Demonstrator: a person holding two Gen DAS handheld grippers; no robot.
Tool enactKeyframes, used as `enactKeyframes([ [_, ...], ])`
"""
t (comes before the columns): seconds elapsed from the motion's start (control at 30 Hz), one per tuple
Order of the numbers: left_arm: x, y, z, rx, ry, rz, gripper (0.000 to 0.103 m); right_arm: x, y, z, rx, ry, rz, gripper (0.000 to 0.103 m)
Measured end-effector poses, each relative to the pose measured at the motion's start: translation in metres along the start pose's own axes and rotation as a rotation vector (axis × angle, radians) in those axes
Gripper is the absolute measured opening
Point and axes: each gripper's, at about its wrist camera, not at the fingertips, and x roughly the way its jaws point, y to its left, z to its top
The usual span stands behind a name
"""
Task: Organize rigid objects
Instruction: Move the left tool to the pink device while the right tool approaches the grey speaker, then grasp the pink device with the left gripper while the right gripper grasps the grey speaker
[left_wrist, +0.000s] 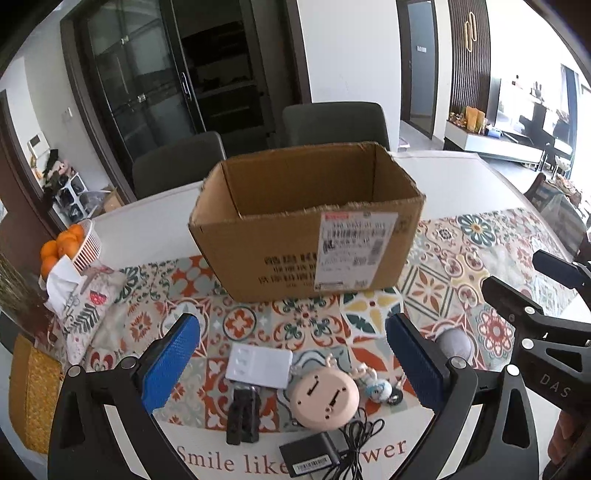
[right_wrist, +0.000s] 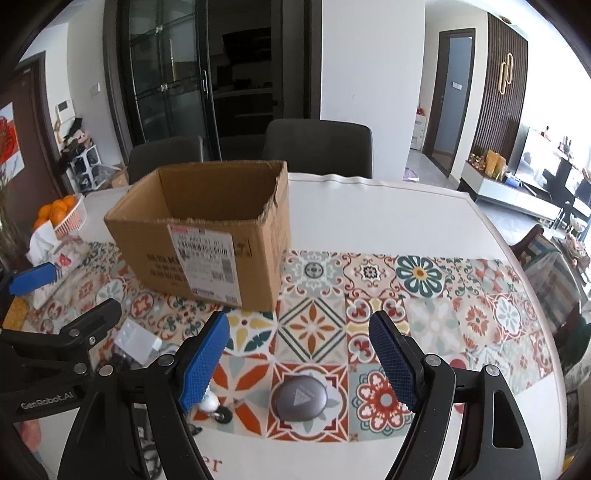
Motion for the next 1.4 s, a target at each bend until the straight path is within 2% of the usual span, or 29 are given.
enactKeyframes([
  [0.37, 0.004, -0.002, -0.032, -0.032, -0.033, -0.014, 0.103, 0.009, 0.002, -0.034, 0.000, 0.006, 0.002, 0.078],
  [0.7, 0.021, -0.011, -0.062, -0.022, 0.006, -0.026, 0.103, 0.031, 0.001, -0.065, -0.013, 0.040, -0.002, 0.078],
  [1.07, 0.038, -0.023, -0.081, 0.023, 0.000, 0.039, 0.103, 0.059, -0.003, -0.089, -0.020, 0.086, -0.004, 0.078],
  [1.4, 0.055, -0.025, -0.088, 0.010, 0.034, 0.045, 0.103, 0.083, -0.006, -0.098, 0.000, 0.100, -0.004, 0.077],
])
